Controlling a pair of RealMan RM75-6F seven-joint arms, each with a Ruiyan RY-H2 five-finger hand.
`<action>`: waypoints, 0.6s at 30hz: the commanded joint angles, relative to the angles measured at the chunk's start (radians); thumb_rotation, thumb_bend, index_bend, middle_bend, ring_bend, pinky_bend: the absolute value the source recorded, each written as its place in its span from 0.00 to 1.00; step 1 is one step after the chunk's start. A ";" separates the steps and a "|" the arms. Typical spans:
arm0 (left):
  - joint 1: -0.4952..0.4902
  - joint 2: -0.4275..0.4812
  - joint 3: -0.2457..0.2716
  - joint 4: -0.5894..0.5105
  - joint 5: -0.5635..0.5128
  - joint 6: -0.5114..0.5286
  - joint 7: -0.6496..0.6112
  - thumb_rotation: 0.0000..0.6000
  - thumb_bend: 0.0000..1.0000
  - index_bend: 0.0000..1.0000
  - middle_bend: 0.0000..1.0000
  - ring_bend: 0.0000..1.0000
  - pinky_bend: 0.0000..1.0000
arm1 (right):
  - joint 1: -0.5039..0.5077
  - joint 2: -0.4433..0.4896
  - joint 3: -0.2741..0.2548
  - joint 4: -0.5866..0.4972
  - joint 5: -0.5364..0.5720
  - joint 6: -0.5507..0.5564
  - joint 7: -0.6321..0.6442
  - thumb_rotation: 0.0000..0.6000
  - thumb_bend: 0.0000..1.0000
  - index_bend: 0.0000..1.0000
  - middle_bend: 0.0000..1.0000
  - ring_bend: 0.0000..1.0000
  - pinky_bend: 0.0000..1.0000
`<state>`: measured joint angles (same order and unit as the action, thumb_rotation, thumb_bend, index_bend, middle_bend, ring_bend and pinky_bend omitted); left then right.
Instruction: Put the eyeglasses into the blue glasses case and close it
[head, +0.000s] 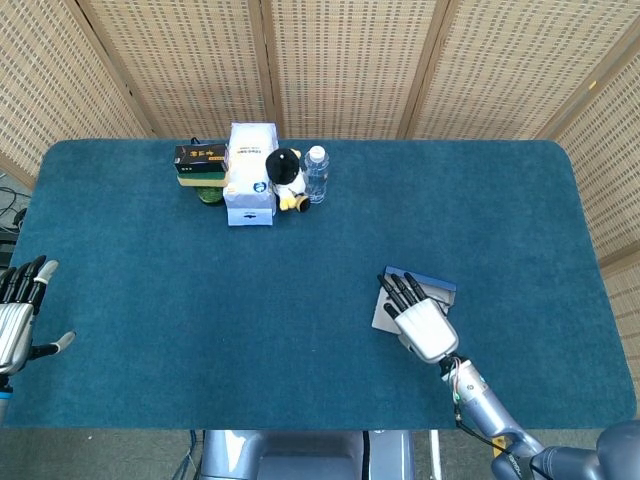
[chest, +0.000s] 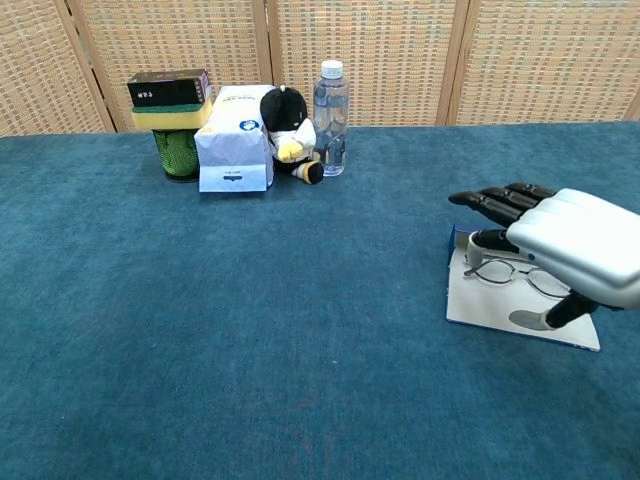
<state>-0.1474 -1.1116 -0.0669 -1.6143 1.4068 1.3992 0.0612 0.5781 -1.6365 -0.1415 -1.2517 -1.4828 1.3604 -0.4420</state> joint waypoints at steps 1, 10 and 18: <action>0.000 0.000 0.000 0.000 -0.001 0.000 0.001 1.00 0.00 0.00 0.00 0.00 0.00 | -0.024 -0.032 0.008 0.045 -0.017 -0.018 0.009 1.00 0.26 0.35 0.00 0.00 0.09; -0.002 -0.003 -0.001 0.002 -0.006 -0.005 0.006 1.00 0.00 0.00 0.00 0.00 0.00 | -0.066 -0.073 0.020 0.122 -0.039 -0.043 0.041 1.00 0.26 0.35 0.00 0.00 0.09; -0.002 -0.005 -0.001 0.000 -0.007 -0.006 0.009 1.00 0.00 0.00 0.00 0.00 0.00 | -0.081 -0.089 0.040 0.163 -0.053 -0.049 0.066 1.00 0.26 0.35 0.00 0.00 0.09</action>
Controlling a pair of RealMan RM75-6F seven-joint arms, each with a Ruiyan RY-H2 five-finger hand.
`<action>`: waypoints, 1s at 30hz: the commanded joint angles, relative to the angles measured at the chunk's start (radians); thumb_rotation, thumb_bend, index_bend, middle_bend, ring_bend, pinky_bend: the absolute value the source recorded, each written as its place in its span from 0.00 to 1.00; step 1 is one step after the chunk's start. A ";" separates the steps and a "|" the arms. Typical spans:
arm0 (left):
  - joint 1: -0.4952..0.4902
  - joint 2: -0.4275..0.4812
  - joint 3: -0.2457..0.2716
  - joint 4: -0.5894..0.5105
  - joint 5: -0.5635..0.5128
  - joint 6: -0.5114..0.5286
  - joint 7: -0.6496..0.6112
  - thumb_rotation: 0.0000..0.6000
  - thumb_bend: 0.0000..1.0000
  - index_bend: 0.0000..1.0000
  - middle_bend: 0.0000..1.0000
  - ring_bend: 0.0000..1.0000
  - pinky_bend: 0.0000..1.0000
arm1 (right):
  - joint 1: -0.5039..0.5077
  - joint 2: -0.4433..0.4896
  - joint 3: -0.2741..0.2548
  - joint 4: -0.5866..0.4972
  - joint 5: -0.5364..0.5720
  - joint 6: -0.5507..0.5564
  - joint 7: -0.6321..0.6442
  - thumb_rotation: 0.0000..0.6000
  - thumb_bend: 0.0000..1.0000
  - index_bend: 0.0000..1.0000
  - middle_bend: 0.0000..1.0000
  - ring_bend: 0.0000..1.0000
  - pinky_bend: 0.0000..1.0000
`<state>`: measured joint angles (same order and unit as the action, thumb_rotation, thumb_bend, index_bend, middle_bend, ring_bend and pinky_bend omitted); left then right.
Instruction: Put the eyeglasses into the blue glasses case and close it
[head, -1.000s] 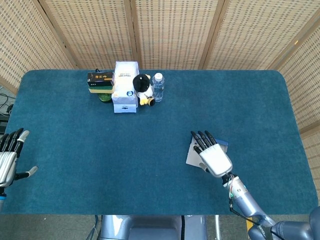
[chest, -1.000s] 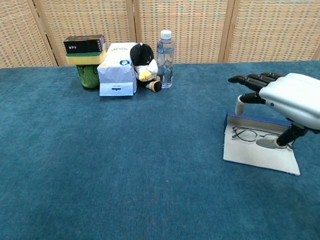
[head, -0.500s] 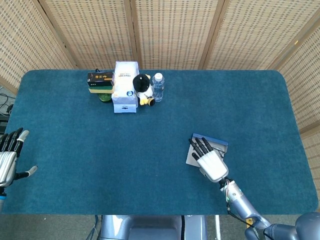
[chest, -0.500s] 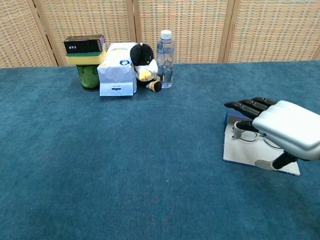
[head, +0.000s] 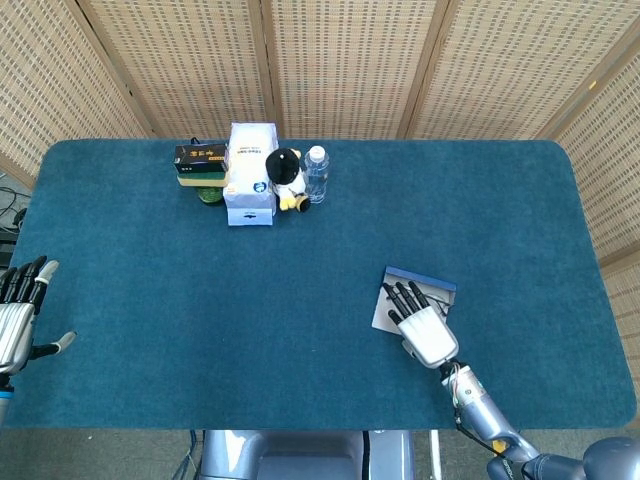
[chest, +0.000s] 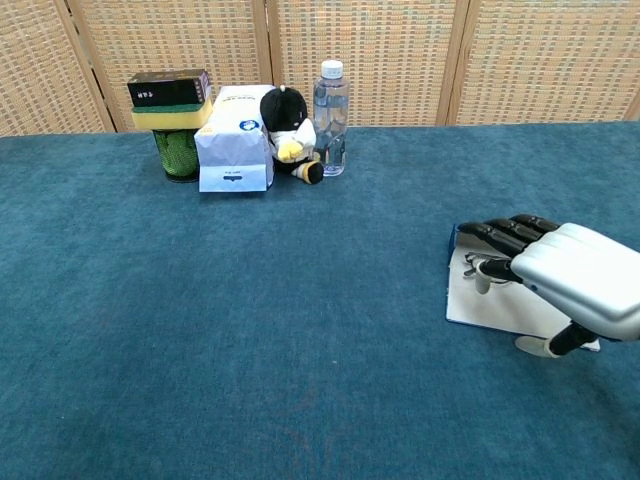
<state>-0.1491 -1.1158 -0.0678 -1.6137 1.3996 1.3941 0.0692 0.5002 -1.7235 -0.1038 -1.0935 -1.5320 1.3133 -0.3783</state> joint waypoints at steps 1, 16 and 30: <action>-0.001 0.000 0.000 0.000 0.000 -0.001 0.001 1.00 0.00 0.00 0.00 0.00 0.00 | -0.005 -0.003 0.004 0.008 -0.006 -0.004 0.004 1.00 0.26 0.35 0.00 0.00 0.09; -0.002 -0.004 0.001 -0.001 -0.001 -0.002 0.009 1.00 0.00 0.00 0.00 0.00 0.00 | -0.026 -0.017 0.034 0.049 -0.032 -0.031 0.014 1.00 0.37 0.35 0.00 0.00 0.09; -0.003 -0.006 0.000 -0.003 -0.002 -0.003 0.014 1.00 0.00 0.00 0.00 0.00 0.00 | -0.033 -0.018 0.064 0.066 -0.046 -0.033 0.023 1.00 0.53 0.35 0.00 0.00 0.09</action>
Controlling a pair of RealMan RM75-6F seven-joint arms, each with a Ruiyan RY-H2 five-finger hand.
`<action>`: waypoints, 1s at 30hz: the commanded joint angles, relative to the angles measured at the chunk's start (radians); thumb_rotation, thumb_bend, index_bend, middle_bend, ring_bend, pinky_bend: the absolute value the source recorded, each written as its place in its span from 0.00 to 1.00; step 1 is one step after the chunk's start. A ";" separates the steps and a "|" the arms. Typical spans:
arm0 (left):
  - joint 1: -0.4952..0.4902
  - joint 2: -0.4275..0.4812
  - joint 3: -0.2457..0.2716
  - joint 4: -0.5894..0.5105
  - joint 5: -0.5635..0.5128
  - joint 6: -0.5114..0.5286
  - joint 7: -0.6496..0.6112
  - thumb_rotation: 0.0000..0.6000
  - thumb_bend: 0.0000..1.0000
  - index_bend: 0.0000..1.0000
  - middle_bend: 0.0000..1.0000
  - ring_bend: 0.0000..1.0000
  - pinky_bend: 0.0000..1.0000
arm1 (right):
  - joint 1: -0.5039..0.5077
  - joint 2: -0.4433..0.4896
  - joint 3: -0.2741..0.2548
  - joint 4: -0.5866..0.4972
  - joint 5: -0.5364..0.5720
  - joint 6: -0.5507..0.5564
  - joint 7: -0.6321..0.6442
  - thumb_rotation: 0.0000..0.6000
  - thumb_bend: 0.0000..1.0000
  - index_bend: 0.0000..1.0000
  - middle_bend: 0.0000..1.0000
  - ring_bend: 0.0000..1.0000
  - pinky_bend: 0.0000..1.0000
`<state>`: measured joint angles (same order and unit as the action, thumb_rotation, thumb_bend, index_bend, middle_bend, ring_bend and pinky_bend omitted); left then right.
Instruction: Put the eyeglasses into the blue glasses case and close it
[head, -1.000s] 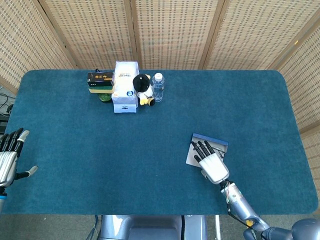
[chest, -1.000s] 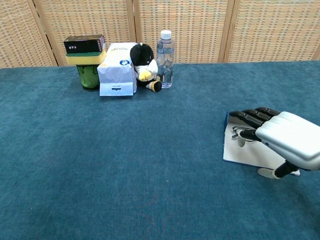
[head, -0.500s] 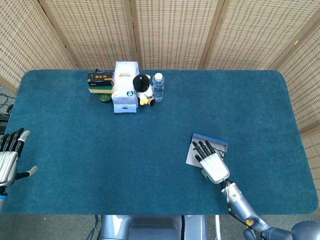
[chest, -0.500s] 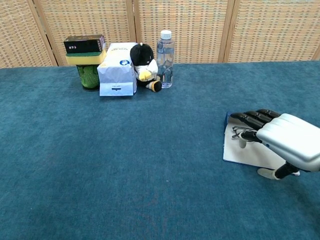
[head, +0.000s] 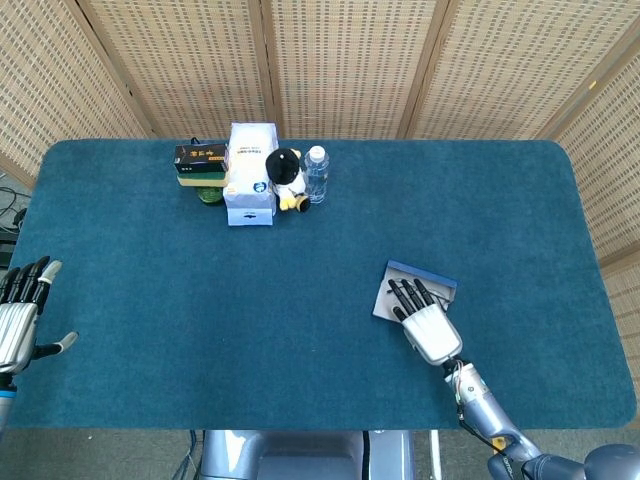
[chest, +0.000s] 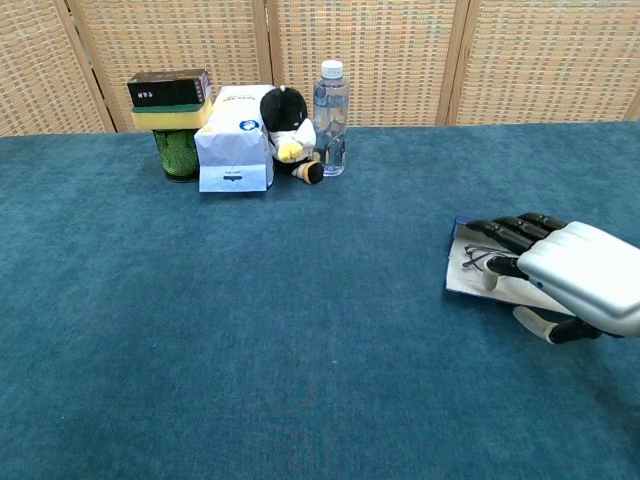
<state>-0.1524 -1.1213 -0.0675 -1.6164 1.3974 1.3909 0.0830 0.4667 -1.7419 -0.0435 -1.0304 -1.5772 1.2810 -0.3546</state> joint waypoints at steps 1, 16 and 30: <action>0.000 0.000 0.000 0.000 0.000 0.001 0.000 1.00 0.00 0.00 0.00 0.00 0.00 | 0.002 -0.001 0.009 0.006 -0.002 0.001 -0.002 1.00 0.53 0.35 0.00 0.00 0.09; 0.000 -0.001 0.000 0.002 -0.003 -0.001 -0.001 1.00 0.00 0.00 0.00 0.00 0.00 | 0.005 -0.018 0.048 0.041 0.025 -0.035 0.025 1.00 0.54 0.64 0.02 0.00 0.10; -0.001 -0.002 0.000 0.001 -0.005 -0.002 0.007 1.00 0.00 0.00 0.00 0.00 0.00 | -0.016 0.101 -0.006 -0.111 -0.077 0.042 0.086 1.00 0.57 0.71 0.09 0.00 0.11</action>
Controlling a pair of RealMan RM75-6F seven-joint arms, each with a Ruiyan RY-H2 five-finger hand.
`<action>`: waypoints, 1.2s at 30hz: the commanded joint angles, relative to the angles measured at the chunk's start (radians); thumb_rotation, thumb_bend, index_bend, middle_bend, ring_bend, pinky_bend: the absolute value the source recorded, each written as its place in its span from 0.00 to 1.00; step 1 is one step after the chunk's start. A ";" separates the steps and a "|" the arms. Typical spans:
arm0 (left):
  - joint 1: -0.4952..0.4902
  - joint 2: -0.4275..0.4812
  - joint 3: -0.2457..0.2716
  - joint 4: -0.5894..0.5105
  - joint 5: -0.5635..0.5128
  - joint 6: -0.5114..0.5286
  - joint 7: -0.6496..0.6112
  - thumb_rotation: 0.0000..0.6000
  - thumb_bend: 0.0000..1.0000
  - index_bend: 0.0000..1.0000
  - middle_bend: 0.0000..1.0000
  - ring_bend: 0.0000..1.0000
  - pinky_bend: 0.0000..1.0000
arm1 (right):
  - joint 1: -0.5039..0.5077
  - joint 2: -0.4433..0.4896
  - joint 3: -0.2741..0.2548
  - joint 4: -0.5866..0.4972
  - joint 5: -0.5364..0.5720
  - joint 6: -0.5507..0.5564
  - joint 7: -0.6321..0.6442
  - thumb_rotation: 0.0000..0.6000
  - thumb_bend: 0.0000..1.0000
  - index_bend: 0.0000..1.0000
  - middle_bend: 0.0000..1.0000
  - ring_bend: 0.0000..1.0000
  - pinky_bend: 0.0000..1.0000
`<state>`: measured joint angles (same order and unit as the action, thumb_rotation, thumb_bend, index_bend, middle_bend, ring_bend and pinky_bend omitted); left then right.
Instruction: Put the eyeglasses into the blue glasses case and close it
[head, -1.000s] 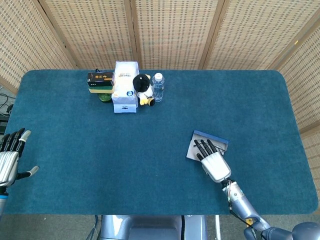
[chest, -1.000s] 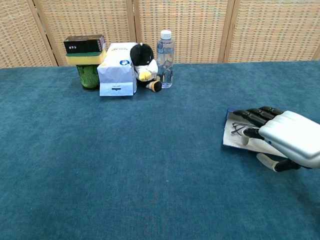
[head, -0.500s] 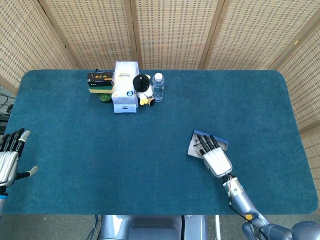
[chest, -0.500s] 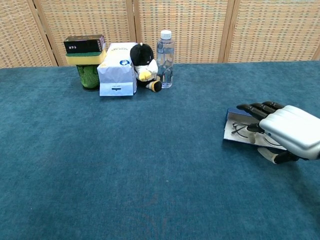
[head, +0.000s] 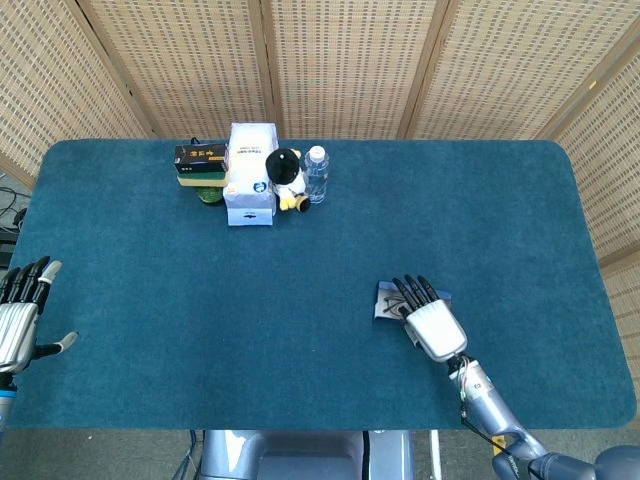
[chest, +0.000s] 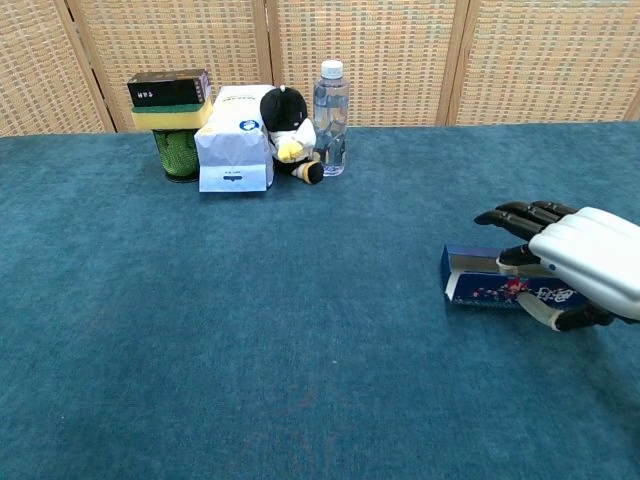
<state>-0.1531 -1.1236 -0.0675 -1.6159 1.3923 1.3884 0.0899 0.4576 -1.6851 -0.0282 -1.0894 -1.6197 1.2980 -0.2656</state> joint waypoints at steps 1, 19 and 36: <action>0.000 0.000 0.000 0.000 0.000 0.001 0.000 1.00 0.00 0.00 0.00 0.00 0.00 | -0.009 0.061 -0.028 -0.073 -0.045 0.032 -0.007 1.00 0.57 0.71 0.10 0.00 0.11; -0.001 -0.006 0.002 -0.001 0.002 0.000 0.014 1.00 0.00 0.00 0.00 0.00 0.00 | -0.033 0.220 -0.077 -0.271 -0.122 0.032 -0.084 1.00 0.57 0.71 0.10 0.00 0.11; -0.003 -0.008 0.002 0.000 -0.006 -0.007 0.022 1.00 0.00 0.00 0.00 0.00 0.00 | 0.018 0.185 -0.031 -0.218 -0.088 -0.092 -0.198 1.00 0.57 0.71 0.10 0.00 0.11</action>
<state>-0.1562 -1.1318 -0.0650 -1.6161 1.3867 1.3812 0.1117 0.4708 -1.4954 -0.0627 -1.3111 -1.7088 1.2136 -0.4546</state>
